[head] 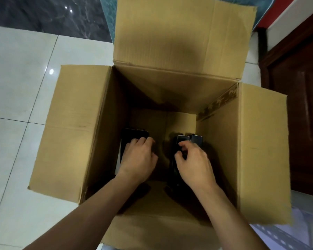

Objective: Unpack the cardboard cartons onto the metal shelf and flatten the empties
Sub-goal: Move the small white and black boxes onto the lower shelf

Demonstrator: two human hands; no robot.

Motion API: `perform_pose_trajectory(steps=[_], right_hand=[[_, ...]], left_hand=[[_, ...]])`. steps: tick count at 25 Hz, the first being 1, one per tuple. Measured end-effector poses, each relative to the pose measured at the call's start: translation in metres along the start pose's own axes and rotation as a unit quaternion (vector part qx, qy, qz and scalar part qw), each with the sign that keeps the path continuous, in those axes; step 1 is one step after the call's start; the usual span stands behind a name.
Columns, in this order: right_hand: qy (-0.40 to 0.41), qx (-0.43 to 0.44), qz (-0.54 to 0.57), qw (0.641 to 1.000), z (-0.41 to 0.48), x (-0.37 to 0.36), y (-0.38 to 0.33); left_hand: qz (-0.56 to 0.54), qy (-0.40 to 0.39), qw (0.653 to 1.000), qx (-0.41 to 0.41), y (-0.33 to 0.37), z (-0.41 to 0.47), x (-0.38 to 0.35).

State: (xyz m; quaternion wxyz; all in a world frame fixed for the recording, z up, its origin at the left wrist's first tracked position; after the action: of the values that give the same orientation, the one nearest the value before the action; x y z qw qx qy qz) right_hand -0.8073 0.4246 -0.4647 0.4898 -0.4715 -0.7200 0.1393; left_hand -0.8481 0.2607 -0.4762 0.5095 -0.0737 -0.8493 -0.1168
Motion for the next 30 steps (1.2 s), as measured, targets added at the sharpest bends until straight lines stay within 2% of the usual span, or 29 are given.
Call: perform_pose_trajectory(steps=[6,10,17,21,25,27,30], right_hand=[[-0.03,-0.006,-0.082,0.996,0.044,-0.017,0.016],[-0.052,-0.048,-0.149,0.986,0.063,-0.027,0.027],[-0.062,-0.08,-0.224,0.969,0.071,-0.034,0.04],[-0.054,-0.066,-0.232,0.969,0.072,-0.032,0.037],[-0.067,-0.066,-0.193,0.977,0.069,-0.035,0.035],[-0.093,-0.078,-0.171,0.978,0.067,-0.043,0.037],[-0.128,-0.091,-0.174,0.972,0.066,-0.057,0.042]], left_hand=[[0.118,-0.061,0.991,0.004,-0.001,0.035,-0.03],[0.191,-0.044,0.981,0.005,-0.003,0.058,-0.037],[0.232,-0.081,0.969,0.028,-0.016,0.072,-0.055],[0.231,-0.085,0.969,0.024,-0.012,0.068,-0.051],[0.231,-0.05,0.972,0.005,-0.003,0.063,-0.045],[0.197,-0.078,0.977,0.007,-0.001,0.061,-0.05],[0.078,-0.148,0.986,0.026,-0.002,0.057,-0.063]])
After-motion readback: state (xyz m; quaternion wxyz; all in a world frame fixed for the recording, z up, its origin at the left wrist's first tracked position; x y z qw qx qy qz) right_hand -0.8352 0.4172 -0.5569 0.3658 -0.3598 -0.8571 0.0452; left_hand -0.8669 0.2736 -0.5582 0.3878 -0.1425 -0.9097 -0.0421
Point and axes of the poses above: each hand's wrist, its own z-axis towards the middle knuckle, its own x-axis out of the back of the hand, y = z × x, the point moved 6 cm from there along z, towards the middle knuckle, and after that the axes turned 14 degrees about z, right-handed, at the moved point
